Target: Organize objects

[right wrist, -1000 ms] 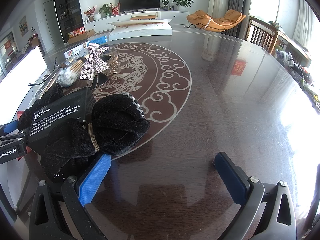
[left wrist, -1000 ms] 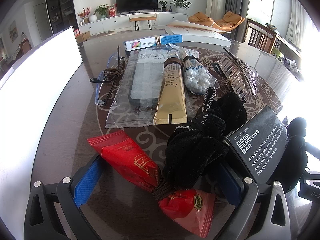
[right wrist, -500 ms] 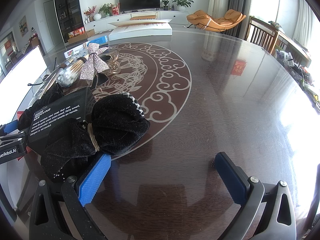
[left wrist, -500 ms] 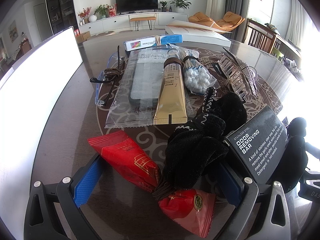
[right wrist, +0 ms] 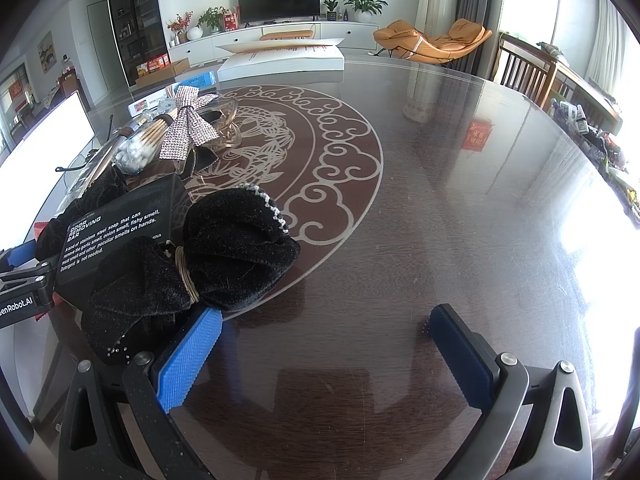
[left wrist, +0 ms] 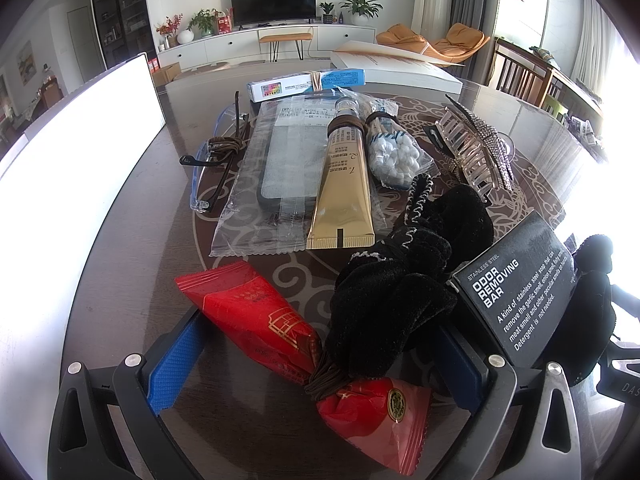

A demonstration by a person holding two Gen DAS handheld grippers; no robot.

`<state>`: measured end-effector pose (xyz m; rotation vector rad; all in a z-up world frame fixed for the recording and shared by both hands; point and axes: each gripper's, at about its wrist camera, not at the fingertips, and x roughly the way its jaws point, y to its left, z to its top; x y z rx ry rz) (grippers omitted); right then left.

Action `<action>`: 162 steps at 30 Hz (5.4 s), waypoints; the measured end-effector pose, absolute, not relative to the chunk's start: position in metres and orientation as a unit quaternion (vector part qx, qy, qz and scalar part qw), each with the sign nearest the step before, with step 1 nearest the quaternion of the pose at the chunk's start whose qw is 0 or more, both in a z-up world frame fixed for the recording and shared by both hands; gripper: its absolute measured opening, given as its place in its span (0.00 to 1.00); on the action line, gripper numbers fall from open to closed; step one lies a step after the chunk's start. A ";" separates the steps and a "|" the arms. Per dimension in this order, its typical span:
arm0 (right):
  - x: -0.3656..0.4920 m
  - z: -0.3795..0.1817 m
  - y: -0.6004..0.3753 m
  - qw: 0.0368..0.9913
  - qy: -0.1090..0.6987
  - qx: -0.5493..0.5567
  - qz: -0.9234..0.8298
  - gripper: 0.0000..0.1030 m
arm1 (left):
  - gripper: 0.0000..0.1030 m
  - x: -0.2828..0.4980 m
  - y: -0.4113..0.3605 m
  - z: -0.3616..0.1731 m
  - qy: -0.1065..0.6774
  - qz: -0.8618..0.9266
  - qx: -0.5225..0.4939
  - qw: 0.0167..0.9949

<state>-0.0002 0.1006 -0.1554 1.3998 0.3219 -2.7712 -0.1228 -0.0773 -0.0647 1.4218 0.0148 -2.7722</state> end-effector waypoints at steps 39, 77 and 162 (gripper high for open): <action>-0.001 -0.151 0.101 0.011 0.107 0.449 -0.887 1.00 | 1.00 -0.123 -0.077 -0.065 0.003 -0.890 0.456 0.009; -0.001 -0.142 0.114 0.084 0.123 0.462 -0.874 1.00 | 1.00 -0.099 -0.114 -0.067 -0.056 -0.835 0.541 -0.083; 0.073 -0.557 -0.477 0.438 0.068 0.543 -0.714 0.63 | 0.43 0.067 -0.429 0.043 0.163 -0.880 0.420 0.149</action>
